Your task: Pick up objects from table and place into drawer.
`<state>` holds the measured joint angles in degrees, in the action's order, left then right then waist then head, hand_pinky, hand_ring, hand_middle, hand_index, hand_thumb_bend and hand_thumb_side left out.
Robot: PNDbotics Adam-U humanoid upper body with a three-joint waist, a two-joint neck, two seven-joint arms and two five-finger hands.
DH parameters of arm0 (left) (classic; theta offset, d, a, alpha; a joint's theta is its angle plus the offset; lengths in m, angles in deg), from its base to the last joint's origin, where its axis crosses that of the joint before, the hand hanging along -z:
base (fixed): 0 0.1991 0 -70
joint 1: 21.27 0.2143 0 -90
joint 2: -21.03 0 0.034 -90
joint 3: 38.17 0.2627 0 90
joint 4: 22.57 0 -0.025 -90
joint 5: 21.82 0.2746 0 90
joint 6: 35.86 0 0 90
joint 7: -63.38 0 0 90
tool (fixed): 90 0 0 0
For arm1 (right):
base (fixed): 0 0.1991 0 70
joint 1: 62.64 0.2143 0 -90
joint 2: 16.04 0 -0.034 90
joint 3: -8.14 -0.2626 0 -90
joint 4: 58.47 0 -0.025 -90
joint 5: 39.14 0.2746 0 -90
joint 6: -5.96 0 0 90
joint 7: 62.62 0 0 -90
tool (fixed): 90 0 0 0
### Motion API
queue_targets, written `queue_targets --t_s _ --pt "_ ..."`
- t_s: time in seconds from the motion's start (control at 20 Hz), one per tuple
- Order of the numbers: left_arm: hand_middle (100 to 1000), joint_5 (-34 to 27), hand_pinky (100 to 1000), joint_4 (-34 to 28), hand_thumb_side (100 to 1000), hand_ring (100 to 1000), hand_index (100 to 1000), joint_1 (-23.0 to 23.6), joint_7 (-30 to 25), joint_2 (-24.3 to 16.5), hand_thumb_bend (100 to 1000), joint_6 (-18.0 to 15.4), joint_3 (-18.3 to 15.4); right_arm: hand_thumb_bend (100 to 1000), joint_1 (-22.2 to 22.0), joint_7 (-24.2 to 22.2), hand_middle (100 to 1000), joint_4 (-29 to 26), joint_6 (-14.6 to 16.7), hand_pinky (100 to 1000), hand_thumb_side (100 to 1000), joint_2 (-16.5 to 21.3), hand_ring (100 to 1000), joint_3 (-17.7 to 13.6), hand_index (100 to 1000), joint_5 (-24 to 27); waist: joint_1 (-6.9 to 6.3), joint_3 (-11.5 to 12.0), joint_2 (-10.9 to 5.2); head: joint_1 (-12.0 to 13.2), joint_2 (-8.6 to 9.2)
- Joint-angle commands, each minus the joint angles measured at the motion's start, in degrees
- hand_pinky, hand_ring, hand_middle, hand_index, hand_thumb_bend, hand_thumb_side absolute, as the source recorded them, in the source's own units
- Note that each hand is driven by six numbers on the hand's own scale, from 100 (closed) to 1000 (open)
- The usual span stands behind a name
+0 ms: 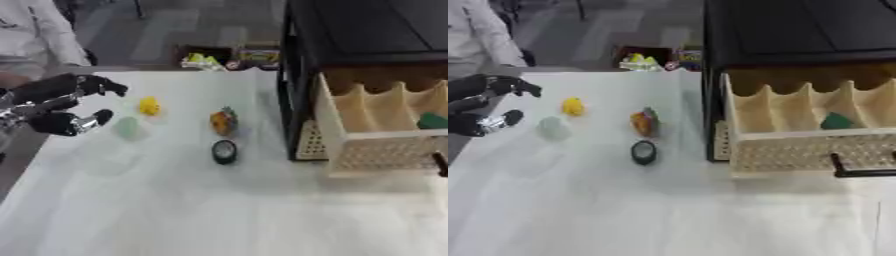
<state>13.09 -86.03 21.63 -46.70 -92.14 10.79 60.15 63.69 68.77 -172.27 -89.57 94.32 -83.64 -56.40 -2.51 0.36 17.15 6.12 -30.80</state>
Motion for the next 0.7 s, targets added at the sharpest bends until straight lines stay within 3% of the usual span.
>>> queue_targets --t_s 0.05,0.7 --pt "775 3.3 762 0.0 1000 872 977 -1.5 0.5 -1.1 188 -1.6 -0.4 262 0.7 0.1 542 -0.8 0.0 247 672 0.8 498 -0.8 727 0.5 0.0 -0.1 -0.85 0.5 0.79" --pt "733 15.2 734 4.1 994 836 997 -2.5 8.1 0.2 155 -1.8 -1.1 247 0.4 0.7 535 -0.8 0.0 240 667 0.5 492 -1.5 720 1.1 -0.48 -1.4 -0.02 1.5 1.65"
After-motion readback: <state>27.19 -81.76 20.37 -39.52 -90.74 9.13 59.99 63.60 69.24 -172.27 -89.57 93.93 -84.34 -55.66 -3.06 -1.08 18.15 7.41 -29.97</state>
